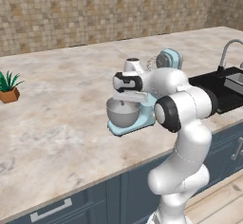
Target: Add butter and sugar cubes to the stand mixer bowl and then turn on the stand mixer to begin making frosting.
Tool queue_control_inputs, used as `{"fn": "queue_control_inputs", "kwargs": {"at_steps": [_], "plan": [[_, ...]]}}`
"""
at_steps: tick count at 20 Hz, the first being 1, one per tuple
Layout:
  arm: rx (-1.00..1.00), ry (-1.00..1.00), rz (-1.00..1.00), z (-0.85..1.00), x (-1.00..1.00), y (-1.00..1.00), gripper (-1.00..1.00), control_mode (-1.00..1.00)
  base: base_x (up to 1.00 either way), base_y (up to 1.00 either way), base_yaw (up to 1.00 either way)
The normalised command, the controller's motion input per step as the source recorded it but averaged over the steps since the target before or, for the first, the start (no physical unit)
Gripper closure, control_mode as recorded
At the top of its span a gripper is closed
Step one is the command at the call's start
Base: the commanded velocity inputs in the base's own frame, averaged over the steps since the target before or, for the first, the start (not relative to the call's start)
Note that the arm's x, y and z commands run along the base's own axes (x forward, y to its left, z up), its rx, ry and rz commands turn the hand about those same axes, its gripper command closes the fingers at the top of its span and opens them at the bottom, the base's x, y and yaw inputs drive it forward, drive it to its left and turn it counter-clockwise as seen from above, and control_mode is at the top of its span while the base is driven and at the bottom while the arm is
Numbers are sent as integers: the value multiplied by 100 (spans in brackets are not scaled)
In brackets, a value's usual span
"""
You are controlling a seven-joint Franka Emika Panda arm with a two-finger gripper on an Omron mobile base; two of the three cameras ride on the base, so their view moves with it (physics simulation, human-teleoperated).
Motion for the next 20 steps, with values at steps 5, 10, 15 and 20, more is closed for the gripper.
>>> {"fn": "queue_control_inputs", "kwargs": {"at_steps": [5,10,15,20], "plan": [[-2,-7,0,29,-43,-2,-100,-100,0,0,0],[0,-17,3,44,-80,-26,-100,-100,0,0,0],[0,-18,16,21,-84,-58,-100,-100,0,0,0],[0,-5,28,9,-66,-69,-100,-100,0,0,0]]}}
